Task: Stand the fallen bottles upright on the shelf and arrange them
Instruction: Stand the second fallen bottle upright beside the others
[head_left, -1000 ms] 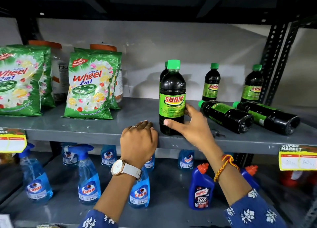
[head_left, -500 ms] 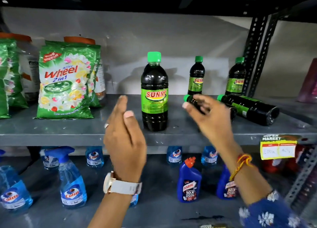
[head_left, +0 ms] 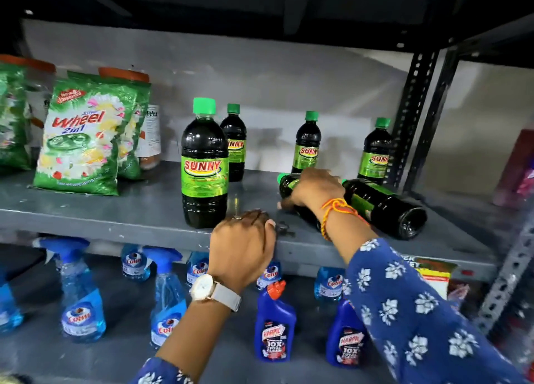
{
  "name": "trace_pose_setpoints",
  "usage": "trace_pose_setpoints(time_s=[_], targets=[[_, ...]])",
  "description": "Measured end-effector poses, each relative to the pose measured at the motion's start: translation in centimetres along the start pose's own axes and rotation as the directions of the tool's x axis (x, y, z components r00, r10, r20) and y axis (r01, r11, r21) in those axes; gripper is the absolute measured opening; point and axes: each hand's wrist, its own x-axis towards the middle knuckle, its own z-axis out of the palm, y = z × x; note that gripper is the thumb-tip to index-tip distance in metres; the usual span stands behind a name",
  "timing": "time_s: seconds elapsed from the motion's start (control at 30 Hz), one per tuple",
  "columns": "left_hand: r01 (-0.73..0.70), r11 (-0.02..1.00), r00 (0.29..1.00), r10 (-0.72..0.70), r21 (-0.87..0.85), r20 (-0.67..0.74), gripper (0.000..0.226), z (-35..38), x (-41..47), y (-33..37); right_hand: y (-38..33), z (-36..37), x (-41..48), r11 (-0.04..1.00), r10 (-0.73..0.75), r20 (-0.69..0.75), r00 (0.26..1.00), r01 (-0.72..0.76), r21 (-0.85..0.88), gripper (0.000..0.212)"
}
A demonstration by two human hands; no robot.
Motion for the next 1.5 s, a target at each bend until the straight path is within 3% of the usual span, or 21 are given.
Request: trace_pose_setpoints(time_s=[0.1, 0.2, 0.27, 0.33, 0.4, 0.53, 0.7, 0.83, 0.97, 1.07, 1.2, 1.33, 1.43, 1.47, 1.5], targets=[[0.012, 1.000, 1.000, -0.012, -0.004, -0.002, 0.035, 0.0, 0.2, 0.0, 0.7, 0.3, -0.4, 0.997, -0.016, -0.091, 0.996, 0.023, 0.078, 0.061], [0.025, 1.000, 1.000, -0.025, -0.012, -0.010, 0.033, 0.0, 0.2, 0.2, 1.9, -0.6, -0.5, 0.942, -0.015, -0.143, 0.990, 0.062, 0.330, 0.058], [0.023, 1.000, 1.000, -0.024, -0.011, -0.013, 0.033, 0.1, 0.2, 0.2, 2.4, -0.6, -0.7, 0.851, 0.034, -0.231, 0.972, 0.093, 0.516, 0.052], [0.023, 1.000, 1.000, -0.024, -0.016, -0.003, 0.033, 0.2, 0.3, 0.1, 2.6, 0.1, -0.9, 0.698, 0.059, -0.301, 0.952, 0.176, 0.695, 0.048], [0.025, 0.999, 1.000, -0.025, -0.024, 0.002, 0.033, 0.3, 0.3, 0.0, 2.9, 0.9, -1.1, 0.577, 0.044, -0.364, 0.930, 0.274, 0.769, 0.039], [0.024, 0.999, 1.000, -0.024, -0.044, -0.015, 0.033, 0.5, 0.2, -0.1, 4.3, 1.5, -1.3, 0.514, -0.022, -0.393, 0.919, 0.347, 0.784, 0.040], [0.035, 0.998, 0.999, -0.035, -0.058, -0.006, 0.030, 0.6, 0.2, 0.0, 5.5, 2.3, -2.1, 0.455, -0.068, -0.342, 0.937, 0.334, 0.826, 0.050], [0.028, 0.998, 1.000, -0.028, -0.057, -0.002, 0.027, 0.7, 0.2, -0.1, 4.9, 1.7, -2.4, 0.534, -0.050, -0.312, 0.949, 0.289, 0.795, 0.057], [0.028, 0.998, 1.000, -0.028, -0.060, -0.007, 0.030, 0.6, 0.2, -0.2, 4.1, 2.1, -3.3, 0.681, 0.064, -0.348, 0.935, 0.214, 0.700, 0.085], [0.026, 0.998, 1.000, -0.027, -0.063, -0.015, 0.032, 0.5, 0.1, -0.2, 3.7, 1.9, -3.5, 0.754, 0.057, -0.422, 0.905, 0.238, 0.612, 0.082], [0.039, 0.996, 0.999, -0.039, -0.085, 0.003, 0.032, 0.5, 0.1, -0.2, 3.9, 1.4, -3.0, 0.650, 0.029, -0.319, 0.947, 0.224, 0.726, 0.059], [0.049, 0.995, 0.999, -0.048, -0.089, 0.014, 0.032, 0.5, 0.1, -0.2, 5.2, 0.7, -3.1, 0.432, -0.155, -0.109, 0.982, 0.166, 0.887, 0.043], [0.051, 0.995, 0.999, -0.050, -0.089, 0.014, 0.033, 0.5, 0.1, -0.2, 6.1, 0.2, -2.7, 0.178, -0.209, -0.016, 0.978, 0.054, 0.982, 0.060], [0.050, 0.995, 0.999, -0.049, -0.088, 0.016, 0.033, 0.5, 0.1, -0.2, 6.0, 0.2, -2.7, 0.158, -0.177, -0.030, 0.984, 0.058, 0.986, 0.070], [0.048, 0.995, 0.999, -0.047, -0.086, 0.015, 0.033, 0.5, 0.1, -0.2, 5.6, 0.4, -2.7, 0.244, -0.124, -0.072, 0.990, 0.101, 0.964, 0.081]])
